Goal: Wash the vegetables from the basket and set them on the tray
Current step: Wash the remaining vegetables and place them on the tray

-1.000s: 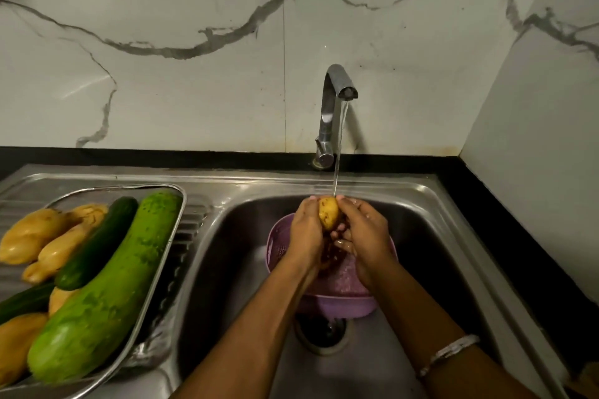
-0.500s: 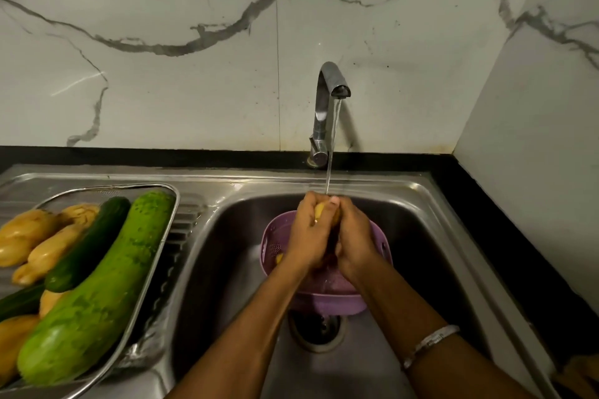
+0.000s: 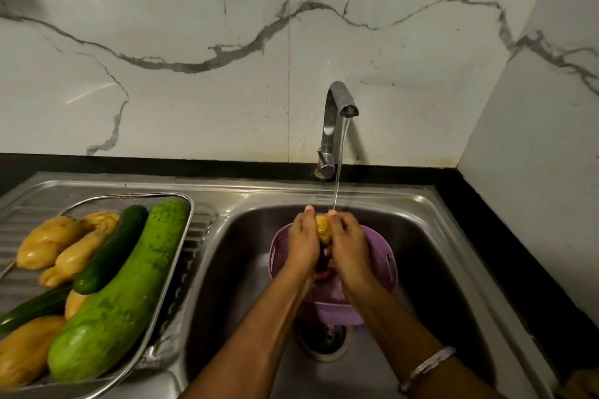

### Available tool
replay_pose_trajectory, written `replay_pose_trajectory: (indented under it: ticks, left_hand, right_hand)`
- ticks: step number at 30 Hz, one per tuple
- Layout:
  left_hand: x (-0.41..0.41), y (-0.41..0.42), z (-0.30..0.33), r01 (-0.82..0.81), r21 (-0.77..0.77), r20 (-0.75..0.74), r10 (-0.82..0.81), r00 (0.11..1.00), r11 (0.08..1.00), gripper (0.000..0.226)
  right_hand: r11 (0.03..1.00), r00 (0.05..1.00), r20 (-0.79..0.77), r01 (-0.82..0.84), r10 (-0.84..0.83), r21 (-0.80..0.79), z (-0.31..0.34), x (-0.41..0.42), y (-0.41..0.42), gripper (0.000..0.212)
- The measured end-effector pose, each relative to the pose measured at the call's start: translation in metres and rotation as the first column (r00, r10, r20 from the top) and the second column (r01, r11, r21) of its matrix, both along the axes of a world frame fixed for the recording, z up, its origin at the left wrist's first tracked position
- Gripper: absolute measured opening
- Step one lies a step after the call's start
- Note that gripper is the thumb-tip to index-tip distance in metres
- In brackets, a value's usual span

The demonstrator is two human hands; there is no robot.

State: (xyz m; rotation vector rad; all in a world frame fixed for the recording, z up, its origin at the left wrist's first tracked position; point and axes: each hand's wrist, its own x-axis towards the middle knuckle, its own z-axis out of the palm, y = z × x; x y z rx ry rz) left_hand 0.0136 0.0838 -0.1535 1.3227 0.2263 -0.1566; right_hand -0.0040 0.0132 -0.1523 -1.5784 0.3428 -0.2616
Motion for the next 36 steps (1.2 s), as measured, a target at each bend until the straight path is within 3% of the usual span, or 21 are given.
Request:
replay_pose_trajectory:
  ticks: [3, 8, 13, 15, 19, 23, 26, 31, 36]
  left_hand:
    - [-0.002, -0.001, 0.000, 0.017, -0.021, -0.077, -0.019, 0.997, 1.000, 0.039]
    - [-0.005, 0.002, 0.007, 0.023, -0.138, -0.284, -0.062, 0.957, 0.990, 0.065]
    - [-0.008, 0.003, 0.014, 0.063, -0.186, -0.291, -0.116, 0.950, 0.980, 0.078]
    - [-0.012, 0.002, 0.015, 0.099, -0.180, -0.268, -0.145, 0.952, 0.979, 0.076]
    - [-0.019, -0.009, 0.018, 0.082, -0.211, -0.226, -0.131, 0.965, 0.974, 0.064]
    - [-0.018, -0.010, 0.020, 0.048, -0.322, -0.227, -0.126, 0.966, 0.946, 0.052]
    - [-0.016, -0.009, 0.019, 0.026, -0.372, -0.247, -0.126, 0.961, 0.928, 0.045]
    - [-0.015, -0.009, 0.019, -0.006, -0.396, -0.308, -0.127, 0.943, 0.918, 0.050]
    - [-0.012, -0.007, 0.018, -0.029, -0.456, -0.322, -0.134, 0.937, 0.890, 0.056]
  right_hand:
    - [0.999, 1.000, 0.001, 0.031, -0.031, -0.027, 0.001, -0.001, -0.005, 0.025]
    - [0.977, 0.982, -0.004, -0.190, 0.190, -0.097, 0.004, -0.009, -0.016, 0.017]
    - [0.985, 0.989, 0.026, -0.141, 0.144, -0.100, 0.002, -0.006, -0.022, 0.020]
    - [0.993, 0.997, 0.048, -0.059, 0.064, -0.100, 0.001, -0.007, -0.021, 0.012]
    - [0.997, 0.999, 0.041, 0.033, -0.030, -0.074, -0.003, -0.001, -0.022, 0.017]
    - [0.991, 0.991, -0.013, -0.133, 0.133, -0.001, -0.001, -0.001, -0.025, 0.029]
    - [0.979, 0.980, -0.014, -0.197, 0.196, -0.051, -0.002, -0.006, -0.023, 0.046]
    - [0.991, 0.994, 0.054, -0.089, 0.095, -0.100, -0.006, -0.003, -0.014, 0.039]
    - [0.991, 0.991, -0.010, -0.134, 0.134, 0.015, -0.006, 0.006, -0.023, 0.031]
